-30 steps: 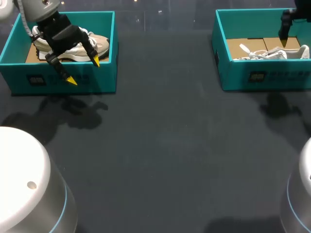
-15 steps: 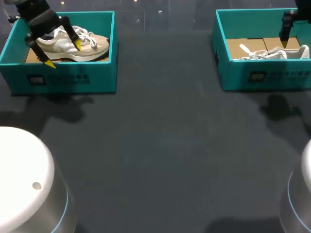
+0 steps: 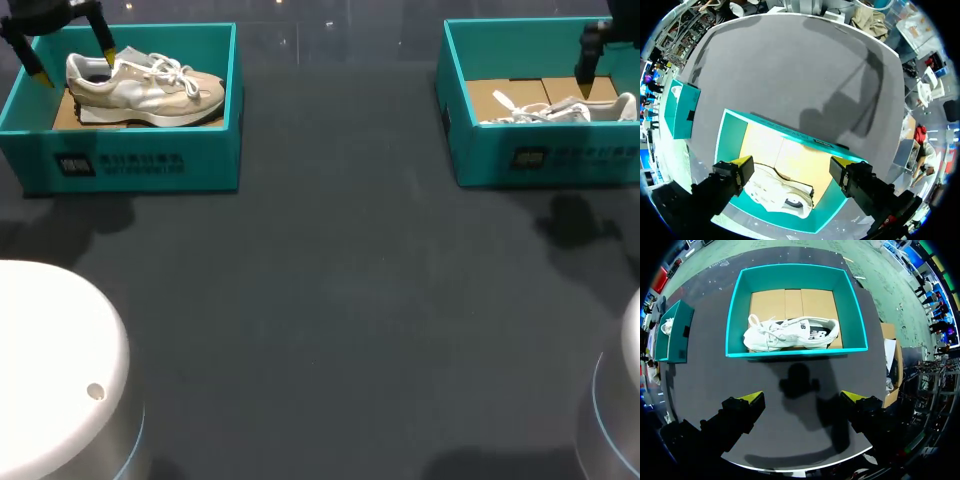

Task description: Take the shoe out of the shoebox, open the shoe tongue, remove and reinsert the insole, then place the shoe into the shoebox

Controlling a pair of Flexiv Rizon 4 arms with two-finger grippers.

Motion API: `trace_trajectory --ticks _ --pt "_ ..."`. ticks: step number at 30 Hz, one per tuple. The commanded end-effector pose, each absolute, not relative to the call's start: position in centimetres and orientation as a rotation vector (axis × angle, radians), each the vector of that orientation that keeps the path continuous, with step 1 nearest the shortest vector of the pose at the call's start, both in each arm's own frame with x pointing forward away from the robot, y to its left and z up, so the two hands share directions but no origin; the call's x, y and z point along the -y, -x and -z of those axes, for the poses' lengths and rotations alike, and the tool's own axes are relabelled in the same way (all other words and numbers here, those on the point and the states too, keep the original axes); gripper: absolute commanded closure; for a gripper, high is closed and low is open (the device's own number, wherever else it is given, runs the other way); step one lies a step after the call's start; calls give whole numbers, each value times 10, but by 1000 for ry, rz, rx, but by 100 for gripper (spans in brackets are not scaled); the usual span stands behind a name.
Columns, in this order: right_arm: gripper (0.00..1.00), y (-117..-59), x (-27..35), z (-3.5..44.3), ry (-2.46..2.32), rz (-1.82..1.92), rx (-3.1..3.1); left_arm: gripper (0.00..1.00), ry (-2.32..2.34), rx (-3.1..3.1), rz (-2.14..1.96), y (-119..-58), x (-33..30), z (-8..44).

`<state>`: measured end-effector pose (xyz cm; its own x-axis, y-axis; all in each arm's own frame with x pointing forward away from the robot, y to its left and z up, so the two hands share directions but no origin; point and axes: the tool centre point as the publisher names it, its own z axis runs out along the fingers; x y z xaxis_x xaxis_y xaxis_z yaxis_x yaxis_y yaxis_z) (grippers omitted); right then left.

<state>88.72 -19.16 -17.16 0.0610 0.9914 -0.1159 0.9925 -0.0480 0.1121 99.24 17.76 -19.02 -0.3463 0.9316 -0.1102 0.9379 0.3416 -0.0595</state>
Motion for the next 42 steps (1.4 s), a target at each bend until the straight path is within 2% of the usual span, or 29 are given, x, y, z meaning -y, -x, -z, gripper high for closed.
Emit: trace_trajectory --ticks 1,13,27,32,42 --pt "0 -886 192 172 -2163 10 -2048 0 -1765 -2521 154 -989 -176 191" --pt "0 -886 192 172 -2163 10 -2048 0 -1765 -2521 154 -989 -176 191" --pt "0 -886 192 172 -2163 10 -2048 0 -1895 -2463 20 -1096 -236 202" --pt "0 -886 192 172 -2163 10 -2048 0 -2124 -2312 99 -1137 -259 221" --pt "0 -886 192 172 -2163 10 -2048 0 -2124 -2312 99 -1137 -259 221"
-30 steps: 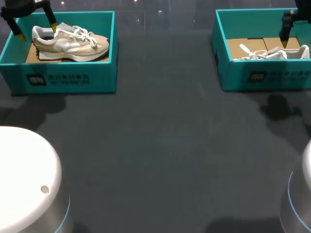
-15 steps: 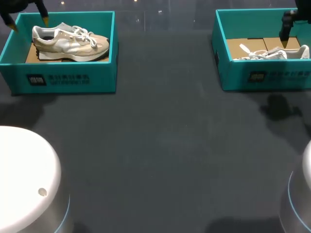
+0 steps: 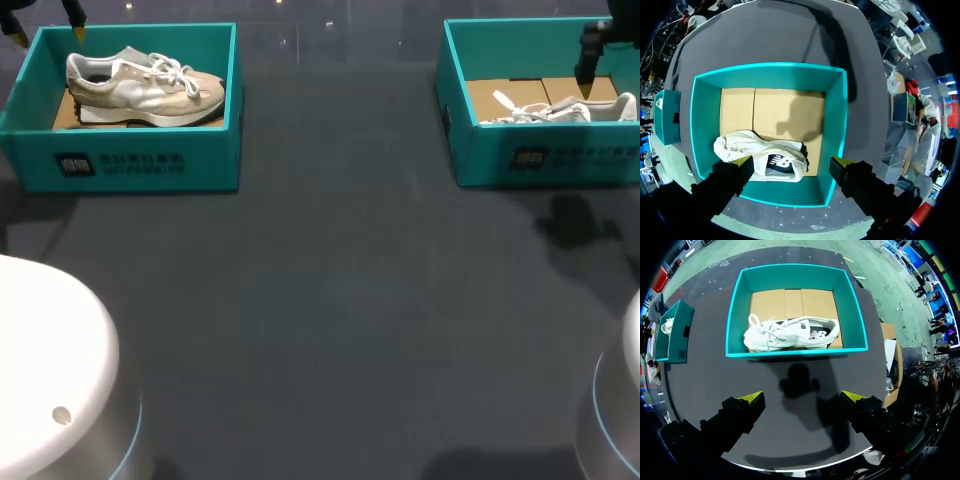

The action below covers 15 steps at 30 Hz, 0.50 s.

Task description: Take the shoe out of the shoebox, open the shoe tongue, remove and reinsert the insole, then place the shoe into the shoebox

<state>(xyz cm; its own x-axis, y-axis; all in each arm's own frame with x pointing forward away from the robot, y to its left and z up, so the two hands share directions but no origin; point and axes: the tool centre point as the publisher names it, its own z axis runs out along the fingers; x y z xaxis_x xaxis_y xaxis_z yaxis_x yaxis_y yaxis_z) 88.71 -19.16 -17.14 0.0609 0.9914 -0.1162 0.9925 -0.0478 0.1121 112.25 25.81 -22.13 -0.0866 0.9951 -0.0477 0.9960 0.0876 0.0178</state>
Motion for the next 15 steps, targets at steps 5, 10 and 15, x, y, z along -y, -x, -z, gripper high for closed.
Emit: trace_trajectory --ticks 5,10,15 --pt "0 -886 192 172 -2163 10 -2048 0 -2154 -2296 115 -1160 -257 239" --pt "0 -886 192 172 -2163 10 -2048 0 -2193 -2273 96 -1178 -258 254" --pt "0 -886 192 172 -2163 10 -2048 0 -2221 -2249 94 -1184 -261 271"
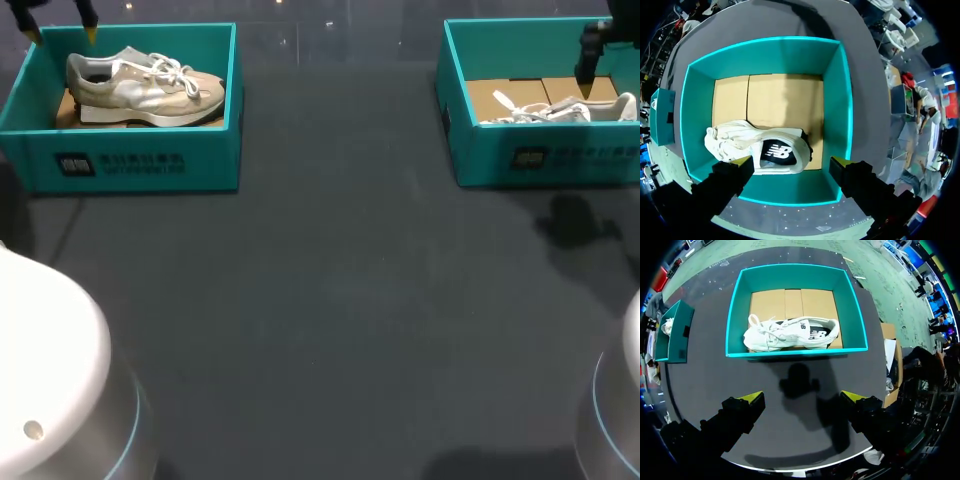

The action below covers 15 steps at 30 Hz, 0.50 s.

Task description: Take the shoe out of the shoebox, open the shoe tongue, remove and reinsert the insole, then place the shoe into the shoebox

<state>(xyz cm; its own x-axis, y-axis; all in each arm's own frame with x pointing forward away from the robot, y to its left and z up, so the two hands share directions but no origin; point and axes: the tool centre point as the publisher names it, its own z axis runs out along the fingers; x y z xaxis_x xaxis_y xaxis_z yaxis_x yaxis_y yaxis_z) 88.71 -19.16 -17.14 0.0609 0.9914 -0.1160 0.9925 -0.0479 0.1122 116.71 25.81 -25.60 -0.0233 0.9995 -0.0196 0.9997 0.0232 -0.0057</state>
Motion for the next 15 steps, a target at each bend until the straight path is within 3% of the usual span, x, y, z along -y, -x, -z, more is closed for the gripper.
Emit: trace_trajectory --ticks 1,7,15 --pt "0 -886 192 172 -2163 10 -2048 0 -2222 -2242 85 -1184 -261 275" --pt "0 -886 192 172 -2163 10 -2048 0 -2249 -2225 65 -1193 -265 295" --pt "0 -886 192 172 -2163 10 -2048 8 -2282 -2227 66 -1194 -273 314"
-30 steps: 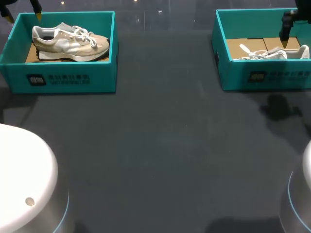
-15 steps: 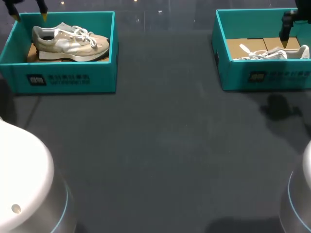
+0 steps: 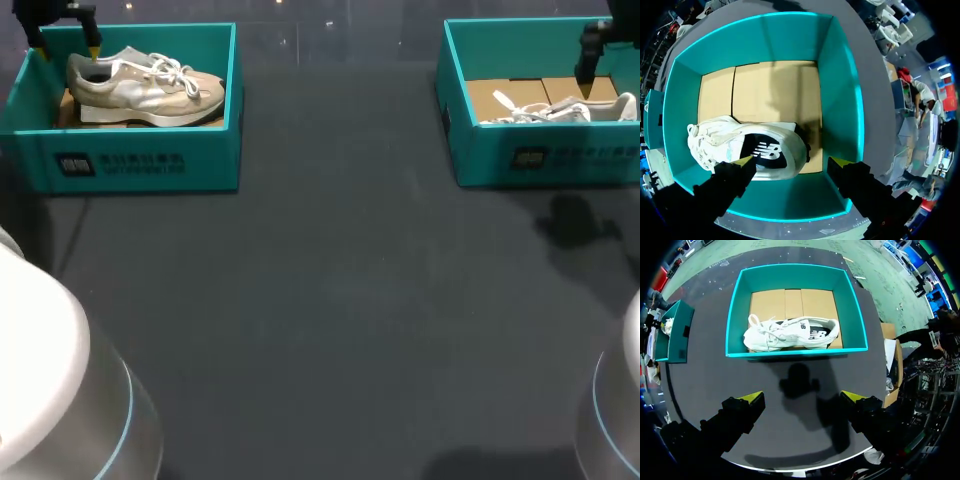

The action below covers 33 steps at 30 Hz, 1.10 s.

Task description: Take the shoe out of the shoebox, open the shoe tongue, remove and reinsert the insole, then place the shoe into the shoebox

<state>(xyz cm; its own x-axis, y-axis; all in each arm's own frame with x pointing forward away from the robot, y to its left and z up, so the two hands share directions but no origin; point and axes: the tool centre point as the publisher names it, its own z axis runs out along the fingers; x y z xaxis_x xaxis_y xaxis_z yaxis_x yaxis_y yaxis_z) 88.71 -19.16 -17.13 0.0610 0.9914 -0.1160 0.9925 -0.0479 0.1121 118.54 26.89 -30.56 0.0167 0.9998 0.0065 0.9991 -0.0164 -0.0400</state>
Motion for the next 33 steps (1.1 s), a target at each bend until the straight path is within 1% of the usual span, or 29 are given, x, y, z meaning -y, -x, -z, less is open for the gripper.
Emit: trace_trajectory --ticks 1,5,9,12,16,18,19,20,21,26,27,29,33 --pt "0 -886 192 172 -2163 10 -2048 13 2216 2158 -64 -1193 -273 316" --pt "0 -886 192 172 -2163 10 -2048 22 2224 2147 -63 -1191 -274 321" --pt "0 -886 192 172 -2163 10 -2048 18 2218 2142 -60 -1188 -276 327" --pt "0 -886 192 172 -2163 10 -2048 10 2216 2127 -62 -1185 -278 333" --pt "0 -886 192 172 -2163 10 -2048 12 2208 2128 -62 -1184 -277 340" --pt "0 -886 192 172 -2163 10 -2048 11 2206 2130 -60 -1182 -277 343" --pt "0 -886 192 172 -2163 10 -2048 12 2207 2132 -71 -1182 -277 344" --pt "0 -886 192 172 -2163 10 -2048 15 2201 2135 -69 -1181 -277 346" --pt "0 -886 192 172 -2163 10 -2048 16 2199 2138 -67 -1181 -276 347" --pt "0 -886 192 172 -2163 10 -2048 18 2186 2157 -60 -1178 -276 353" --pt "0 -886 192 172 -2163 10 -2048 21 2184 2159 -54 -1178 -276 354" --pt "0 -886 192 172 -2163 10 -2048 22 2183 2161 -48 -1176 -276 356" --pt "0 -886 192 172 -2163 10 -2048 22 2174 2164 -45 -1174 -277 361"
